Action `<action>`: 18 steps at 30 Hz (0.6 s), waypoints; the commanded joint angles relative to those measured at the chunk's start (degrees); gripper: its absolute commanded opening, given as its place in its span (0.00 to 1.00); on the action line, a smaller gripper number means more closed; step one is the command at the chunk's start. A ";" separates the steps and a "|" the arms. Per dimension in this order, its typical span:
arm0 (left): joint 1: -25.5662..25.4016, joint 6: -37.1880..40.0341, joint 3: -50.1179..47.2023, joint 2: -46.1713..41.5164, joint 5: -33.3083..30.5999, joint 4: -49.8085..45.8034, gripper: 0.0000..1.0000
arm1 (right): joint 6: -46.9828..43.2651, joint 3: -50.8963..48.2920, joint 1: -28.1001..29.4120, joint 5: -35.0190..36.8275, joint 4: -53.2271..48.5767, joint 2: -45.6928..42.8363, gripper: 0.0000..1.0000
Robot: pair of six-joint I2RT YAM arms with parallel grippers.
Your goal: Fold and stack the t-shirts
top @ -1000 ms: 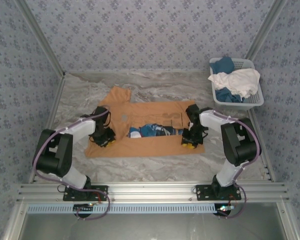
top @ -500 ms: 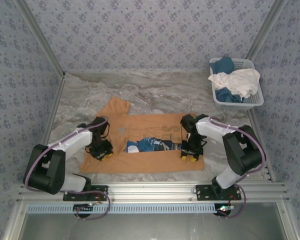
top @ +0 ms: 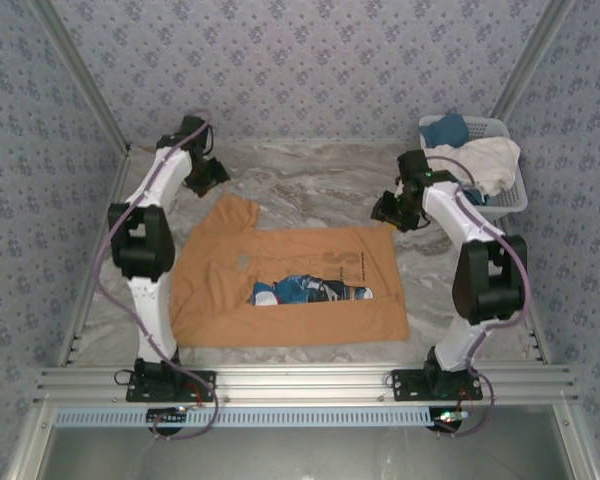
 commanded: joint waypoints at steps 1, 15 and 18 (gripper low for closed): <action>1.54 4.60 12.23 7.98 -1.89 -9.23 0.50 | -3.91 5.05 -1.36 0.64 -0.68 4.85 0.44; -1.29 5.58 13.80 16.93 1.77 -4.13 0.49 | -2.81 7.04 -2.82 0.34 0.35 11.80 0.45; -1.75 5.23 11.85 17.02 0.83 -4.64 0.44 | -2.47 6.34 -3.17 0.07 0.66 11.89 0.44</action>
